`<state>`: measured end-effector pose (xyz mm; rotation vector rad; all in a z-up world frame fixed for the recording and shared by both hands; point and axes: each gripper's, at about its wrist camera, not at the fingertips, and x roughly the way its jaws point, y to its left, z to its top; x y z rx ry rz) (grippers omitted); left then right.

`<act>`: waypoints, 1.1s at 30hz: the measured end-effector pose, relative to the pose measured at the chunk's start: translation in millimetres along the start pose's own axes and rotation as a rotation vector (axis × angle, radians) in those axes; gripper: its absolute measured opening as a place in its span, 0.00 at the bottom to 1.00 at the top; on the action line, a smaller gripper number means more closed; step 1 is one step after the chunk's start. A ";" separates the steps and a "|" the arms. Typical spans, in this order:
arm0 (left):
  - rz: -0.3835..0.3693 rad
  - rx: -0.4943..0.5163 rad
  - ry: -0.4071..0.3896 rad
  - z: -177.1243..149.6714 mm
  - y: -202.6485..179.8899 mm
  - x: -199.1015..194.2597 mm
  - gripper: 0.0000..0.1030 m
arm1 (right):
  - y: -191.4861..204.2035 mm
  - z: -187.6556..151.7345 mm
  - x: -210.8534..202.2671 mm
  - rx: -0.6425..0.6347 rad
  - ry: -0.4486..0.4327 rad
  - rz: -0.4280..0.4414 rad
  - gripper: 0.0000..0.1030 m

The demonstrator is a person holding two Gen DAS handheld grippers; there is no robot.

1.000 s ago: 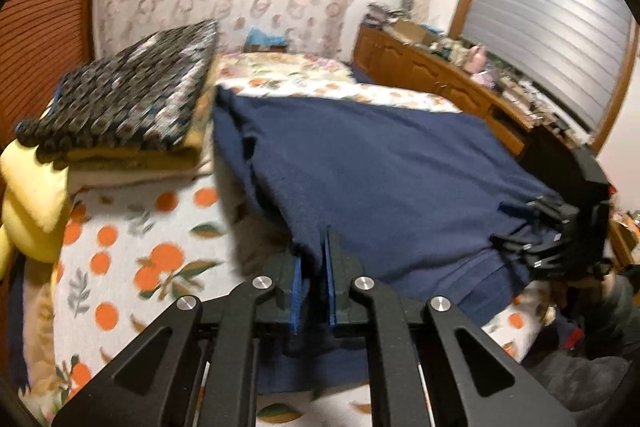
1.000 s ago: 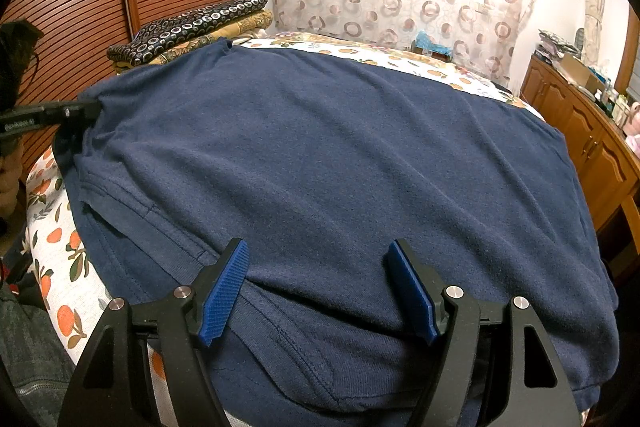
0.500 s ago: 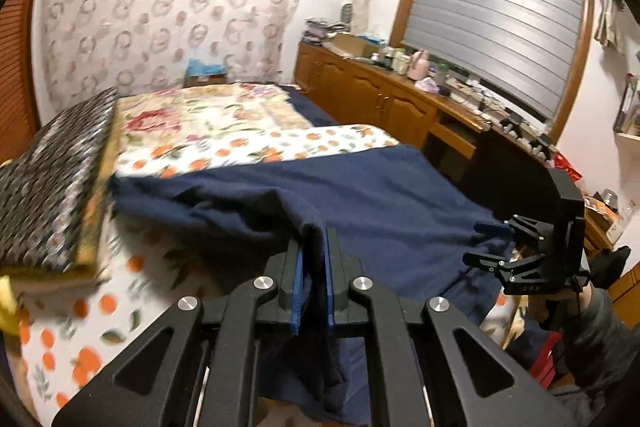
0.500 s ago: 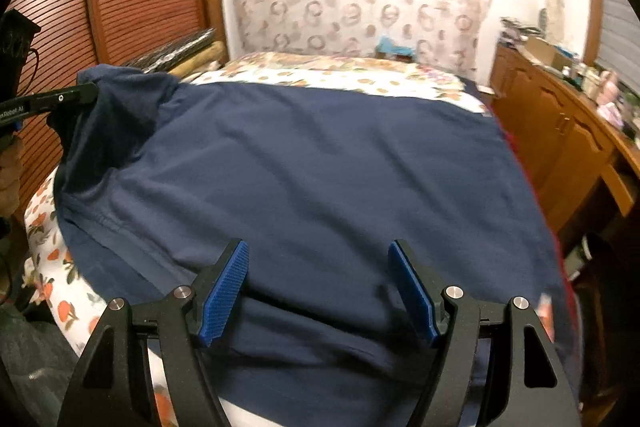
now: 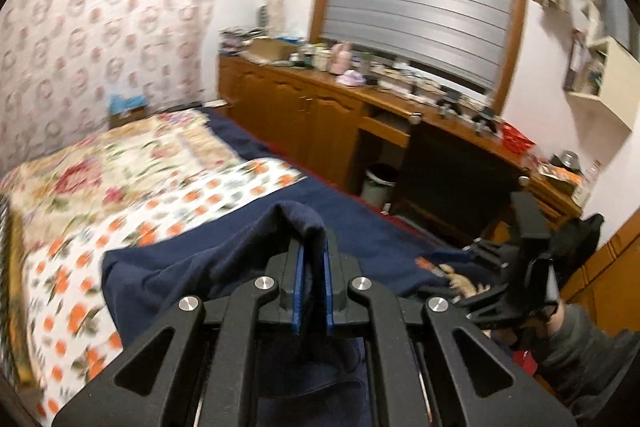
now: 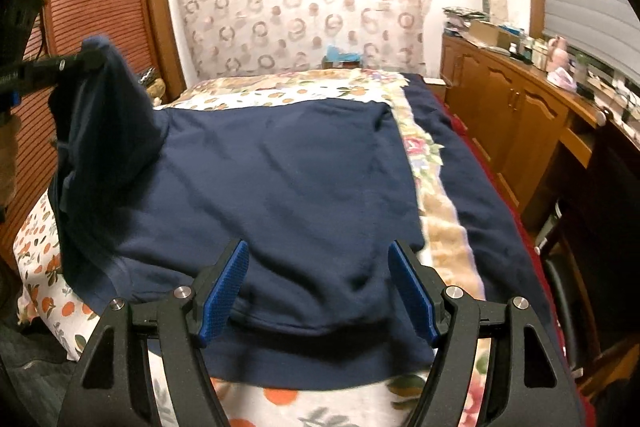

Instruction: Fold small clothes

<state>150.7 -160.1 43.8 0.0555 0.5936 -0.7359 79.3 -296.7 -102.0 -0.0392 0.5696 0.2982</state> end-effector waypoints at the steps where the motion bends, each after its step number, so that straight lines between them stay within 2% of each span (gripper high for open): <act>1: -0.015 0.015 -0.001 4.7 -8.1 1.9 0.08 | 3.8 -0.5 -0.8 0.005 -0.003 -0.003 0.72; 6: -0.062 0.051 0.019 19.8 -38.9 17.5 0.09 | 5.6 -7.9 -13.4 0.035 -0.021 -0.016 0.72; 8: -0.062 0.062 0.047 17.2 -40.5 25.2 0.15 | 6.5 -11.5 -15.2 0.045 -0.021 -0.017 0.72; 11: -0.030 0.077 0.055 10.7 -38.3 27.7 0.42 | 8.2 -12.2 -16.5 0.052 -0.019 -0.023 0.72; 13: -0.018 0.078 0.062 6.1 -35.0 27.1 0.47 | 13.1 -13.3 -19.1 0.056 -0.020 -0.026 0.72; 17: 0.041 0.061 0.072 -8.8 -17.3 21.9 0.75 | 13.8 -7.5 -24.8 0.054 -0.032 -0.027 0.72; 27: 0.183 -0.084 0.083 -58.2 48.2 -9.6 0.77 | 35.0 18.2 -13.3 -0.006 -0.046 0.000 0.72; 33: 0.293 -0.152 0.077 -83.3 81.4 -32.8 0.77 | 46.4 34.7 0.1 -0.068 -0.059 0.040 0.72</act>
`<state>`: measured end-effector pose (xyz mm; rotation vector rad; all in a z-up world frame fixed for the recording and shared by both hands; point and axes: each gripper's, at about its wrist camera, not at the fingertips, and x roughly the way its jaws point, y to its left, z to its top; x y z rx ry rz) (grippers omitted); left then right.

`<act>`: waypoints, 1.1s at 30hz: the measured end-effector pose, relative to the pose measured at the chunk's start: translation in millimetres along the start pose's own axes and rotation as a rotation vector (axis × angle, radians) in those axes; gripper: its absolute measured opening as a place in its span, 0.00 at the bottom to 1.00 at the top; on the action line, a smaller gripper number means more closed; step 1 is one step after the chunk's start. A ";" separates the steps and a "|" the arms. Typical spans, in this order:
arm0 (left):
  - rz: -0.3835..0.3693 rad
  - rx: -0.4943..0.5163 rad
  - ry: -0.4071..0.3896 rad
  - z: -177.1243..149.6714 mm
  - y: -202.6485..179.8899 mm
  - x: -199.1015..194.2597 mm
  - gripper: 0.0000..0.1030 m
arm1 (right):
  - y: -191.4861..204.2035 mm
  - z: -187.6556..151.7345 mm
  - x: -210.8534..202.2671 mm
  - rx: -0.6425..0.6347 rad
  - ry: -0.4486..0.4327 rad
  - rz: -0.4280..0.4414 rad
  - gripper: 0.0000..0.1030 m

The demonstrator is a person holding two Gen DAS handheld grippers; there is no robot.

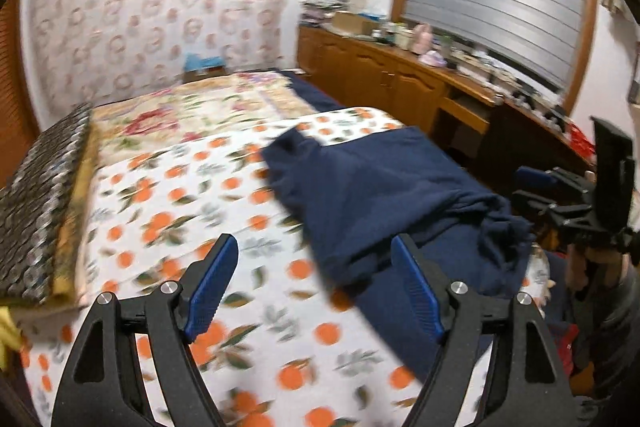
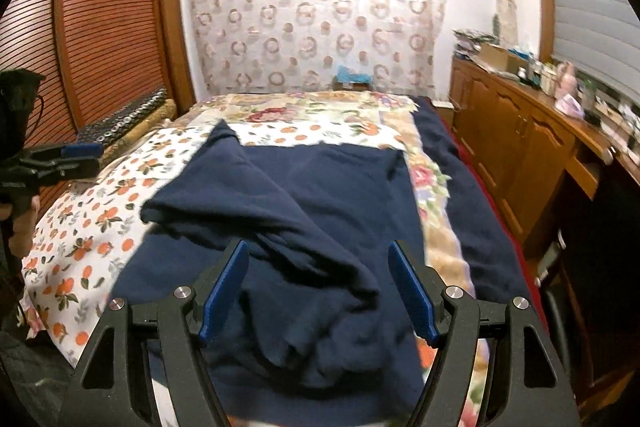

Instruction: Fold small clothes

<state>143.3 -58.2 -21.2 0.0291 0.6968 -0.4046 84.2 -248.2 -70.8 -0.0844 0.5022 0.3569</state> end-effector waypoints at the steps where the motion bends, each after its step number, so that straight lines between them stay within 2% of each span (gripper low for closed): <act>1: 0.011 -0.008 0.000 -1.9 4.1 -0.6 0.77 | 2.5 3.0 2.2 -0.012 -0.001 0.008 0.72; 10: 0.054 -0.050 -0.004 -20.2 31.5 -8.6 0.77 | 20.7 22.2 27.5 -0.104 0.018 0.067 0.72; 21: 0.078 -0.072 -0.007 -32.1 44.9 -11.5 0.77 | 46.0 37.3 45.2 -0.220 0.064 0.113 0.72; 33: 0.082 -0.104 0.017 -46.2 57.5 -6.0 0.77 | 82.2 34.3 76.9 -0.375 0.188 0.196 0.72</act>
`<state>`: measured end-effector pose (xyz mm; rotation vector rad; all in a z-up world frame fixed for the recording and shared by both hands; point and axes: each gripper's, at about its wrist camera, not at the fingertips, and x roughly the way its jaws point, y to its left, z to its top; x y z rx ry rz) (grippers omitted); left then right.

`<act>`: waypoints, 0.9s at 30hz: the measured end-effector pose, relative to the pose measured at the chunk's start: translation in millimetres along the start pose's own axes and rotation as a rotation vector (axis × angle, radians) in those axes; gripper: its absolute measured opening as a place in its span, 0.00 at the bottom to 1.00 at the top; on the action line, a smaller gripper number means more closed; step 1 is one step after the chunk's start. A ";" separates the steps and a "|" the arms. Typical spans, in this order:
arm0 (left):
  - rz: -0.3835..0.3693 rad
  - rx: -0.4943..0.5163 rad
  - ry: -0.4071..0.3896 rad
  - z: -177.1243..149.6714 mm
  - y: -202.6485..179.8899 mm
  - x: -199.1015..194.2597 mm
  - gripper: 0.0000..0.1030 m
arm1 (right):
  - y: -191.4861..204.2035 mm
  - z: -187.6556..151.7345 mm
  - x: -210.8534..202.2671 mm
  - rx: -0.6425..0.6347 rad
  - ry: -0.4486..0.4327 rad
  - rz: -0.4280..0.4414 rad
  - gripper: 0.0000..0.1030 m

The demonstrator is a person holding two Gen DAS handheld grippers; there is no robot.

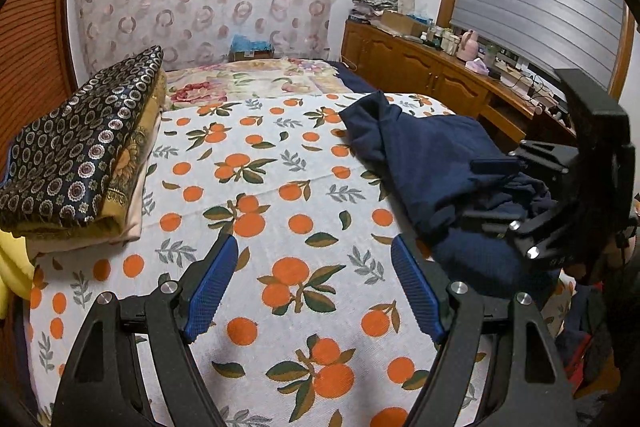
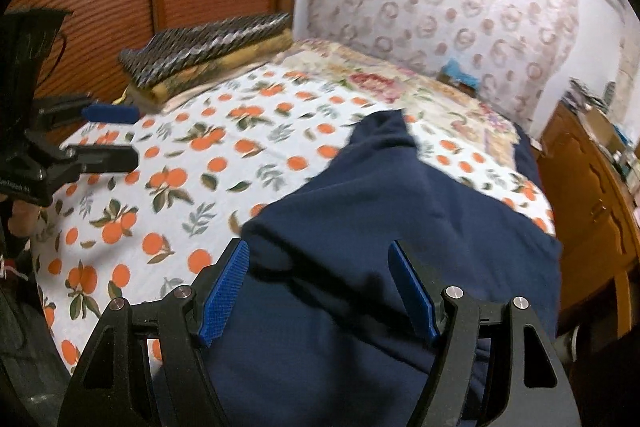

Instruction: Fold small clothes

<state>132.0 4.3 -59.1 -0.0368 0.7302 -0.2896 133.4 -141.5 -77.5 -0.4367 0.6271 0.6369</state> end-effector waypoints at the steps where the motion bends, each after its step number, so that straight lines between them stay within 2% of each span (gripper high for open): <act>1: -0.001 0.001 0.002 -0.8 -0.2 0.5 0.77 | 1.0 0.1 3.9 -0.009 0.012 0.004 0.72; 10: -0.009 0.005 0.012 -4.2 -0.6 2.9 0.77 | 1.4 12.6 36.6 -0.066 0.103 -0.023 0.72; 11: -0.010 0.005 0.012 -4.7 -0.3 2.9 0.77 | -2.2 13.9 37.6 -0.056 0.101 -0.026 0.69; 13: -0.010 0.006 0.014 -5.6 -0.4 3.0 0.77 | -9.2 17.7 36.9 -0.024 0.087 -0.022 0.43; 14: -0.010 0.006 0.015 -6.0 -0.4 3.6 0.77 | -12.4 19.1 36.1 -0.006 0.080 -0.016 0.35; 15: -0.010 0.005 0.016 -6.3 -0.4 3.8 0.77 | -18.1 20.5 32.5 0.014 0.069 -0.009 0.20; 16: -0.011 0.005 0.017 -6.5 -0.4 4.0 0.77 | -21.6 21.0 29.4 0.027 0.060 0.005 0.14; 21: -0.015 0.006 0.019 -7.2 -1.3 4.7 0.77 | -46.1 25.4 -2.2 0.082 -0.035 -0.015 0.09; 27: -0.022 0.013 0.022 -7.4 -4.0 5.9 0.77 | -95.3 38.4 -36.6 0.144 -0.097 -0.127 0.09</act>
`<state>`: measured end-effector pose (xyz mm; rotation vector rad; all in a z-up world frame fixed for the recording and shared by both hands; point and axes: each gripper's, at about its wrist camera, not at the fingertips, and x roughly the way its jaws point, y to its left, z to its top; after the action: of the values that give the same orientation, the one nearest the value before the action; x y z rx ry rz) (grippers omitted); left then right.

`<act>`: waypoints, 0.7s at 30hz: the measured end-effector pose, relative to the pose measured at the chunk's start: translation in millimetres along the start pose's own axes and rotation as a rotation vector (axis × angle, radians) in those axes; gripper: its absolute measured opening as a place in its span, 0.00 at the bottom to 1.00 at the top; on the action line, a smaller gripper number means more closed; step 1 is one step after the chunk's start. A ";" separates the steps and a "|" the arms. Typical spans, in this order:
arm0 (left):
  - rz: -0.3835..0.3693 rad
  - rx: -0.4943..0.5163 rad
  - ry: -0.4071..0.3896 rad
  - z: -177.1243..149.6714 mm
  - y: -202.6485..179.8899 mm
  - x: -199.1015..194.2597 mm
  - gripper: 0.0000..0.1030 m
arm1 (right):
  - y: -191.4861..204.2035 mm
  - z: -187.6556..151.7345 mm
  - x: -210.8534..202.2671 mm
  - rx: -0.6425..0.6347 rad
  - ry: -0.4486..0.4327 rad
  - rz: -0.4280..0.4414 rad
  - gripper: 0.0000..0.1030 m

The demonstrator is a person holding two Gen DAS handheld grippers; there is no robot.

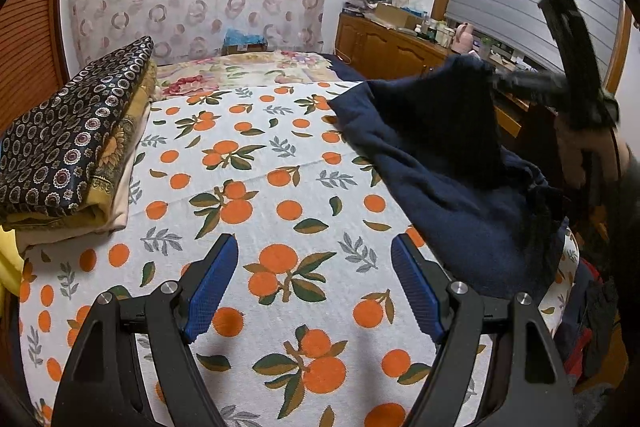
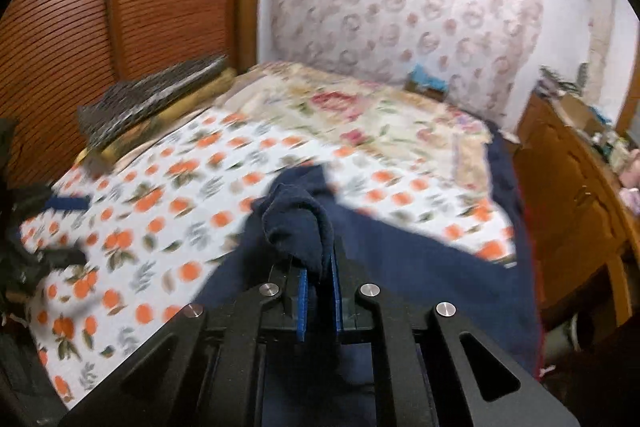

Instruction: Fold small clothes

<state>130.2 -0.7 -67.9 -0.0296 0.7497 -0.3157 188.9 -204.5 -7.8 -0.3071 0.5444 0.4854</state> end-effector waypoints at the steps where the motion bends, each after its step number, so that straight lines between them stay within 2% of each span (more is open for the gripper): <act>1: 0.000 0.000 0.000 0.0 -0.9 0.1 0.77 | -10.5 3.9 -1.5 0.013 -0.002 -0.021 0.09; 6: -0.005 -0.001 0.001 -1.0 -2.8 0.9 0.77 | -56.8 21.3 6.8 0.067 0.011 -0.138 0.08; 12: -0.014 0.009 0.009 -2.9 -8.2 3.0 0.77 | -91.9 18.3 38.7 0.158 0.110 -0.276 0.08; 14: -0.016 0.011 0.011 -3.3 -10.0 3.7 0.77 | -94.0 13.0 47.2 0.177 0.150 -0.285 0.10; 15: -0.018 0.014 0.012 -3.4 -11.0 3.9 0.77 | -92.4 11.4 50.9 0.182 0.169 -0.285 0.16; 17: -0.020 0.019 0.013 -3.7 -12.8 4.1 0.77 | -89.4 8.0 49.2 0.174 0.178 -0.311 0.20; 19: -0.021 0.020 0.015 -3.9 -14.0 4.8 0.77 | -81.6 7.1 43.3 0.160 0.175 -0.298 0.34; 21: -0.025 0.020 0.015 -3.9 -15.9 5.4 0.77 | -79.6 9.7 33.4 0.163 0.161 -0.284 0.37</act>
<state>127.0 -17.1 -72.2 -0.0177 0.7611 -0.3476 258.9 -255.8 -6.6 -0.2636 0.6807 0.1412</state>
